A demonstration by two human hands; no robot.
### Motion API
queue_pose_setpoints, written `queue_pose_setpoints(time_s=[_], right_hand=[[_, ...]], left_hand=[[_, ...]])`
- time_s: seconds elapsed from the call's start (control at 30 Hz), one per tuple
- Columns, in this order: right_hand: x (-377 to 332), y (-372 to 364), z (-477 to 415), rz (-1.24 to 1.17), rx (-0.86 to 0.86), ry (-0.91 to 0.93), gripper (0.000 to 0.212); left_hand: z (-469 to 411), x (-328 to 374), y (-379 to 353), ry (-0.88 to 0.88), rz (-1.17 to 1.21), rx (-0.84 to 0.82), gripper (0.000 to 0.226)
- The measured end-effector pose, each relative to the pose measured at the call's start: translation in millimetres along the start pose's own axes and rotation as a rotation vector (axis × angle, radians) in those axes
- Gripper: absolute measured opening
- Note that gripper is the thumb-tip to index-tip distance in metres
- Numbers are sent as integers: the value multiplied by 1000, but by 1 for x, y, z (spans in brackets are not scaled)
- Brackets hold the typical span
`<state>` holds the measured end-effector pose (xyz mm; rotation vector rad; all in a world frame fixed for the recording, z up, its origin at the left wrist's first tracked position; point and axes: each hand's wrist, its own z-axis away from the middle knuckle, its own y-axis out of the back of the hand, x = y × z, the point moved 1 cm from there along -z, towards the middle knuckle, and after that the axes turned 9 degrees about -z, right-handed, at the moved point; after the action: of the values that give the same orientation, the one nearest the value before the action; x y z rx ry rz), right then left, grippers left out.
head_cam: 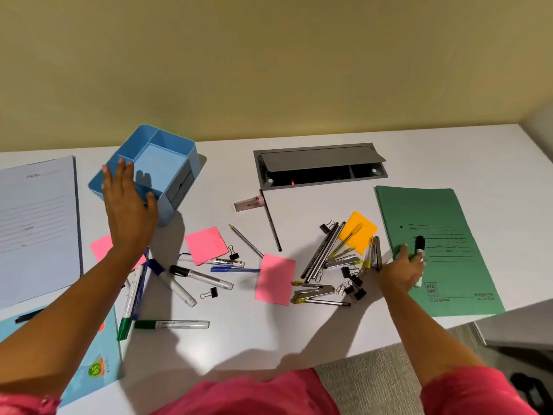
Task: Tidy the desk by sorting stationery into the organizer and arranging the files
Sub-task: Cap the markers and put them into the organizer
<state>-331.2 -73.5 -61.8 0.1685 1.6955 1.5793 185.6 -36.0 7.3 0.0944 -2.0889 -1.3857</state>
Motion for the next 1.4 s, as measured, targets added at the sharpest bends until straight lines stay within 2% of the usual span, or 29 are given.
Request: queue_pose_setpoints(time_s=[0.1,0.27,0.47,0.63,0.73,0.9,0.97,1.03,1.13,1.27,1.4], right_hand=[[6,3,0,87,51,-40,55],[5,2,-2,13,192,-122,34],[-2,4,6,-90,128,-125,32],[-55,-4,49,-443,77,129,32],[-100,-19,88,-474,127,411,23],[-178,-35,158,-651,-49,671,15],[-207,-38,188,-817,-212,791,9],[-233,-45,211,-916,-410,790,8],[-270,-56,233,-879,-563,790,13],[-307,-64,254,-828,-629,878,27],[-332,-90,259,-667,-660,963,29]], left_hand=[[0,-1,-3,36,32,-14,63],[1,-2,-1,51,95,-27,61],[10,-3,-3,96,182,-25,61],[18,-1,1,230,358,12,61],[21,-2,7,298,420,30,60],[30,-11,14,351,476,8,48],[32,-18,16,367,474,9,44],[32,-22,19,422,485,13,40],[33,-23,25,505,496,25,34],[36,-32,29,701,591,12,29],[53,-50,30,781,666,-22,27]])
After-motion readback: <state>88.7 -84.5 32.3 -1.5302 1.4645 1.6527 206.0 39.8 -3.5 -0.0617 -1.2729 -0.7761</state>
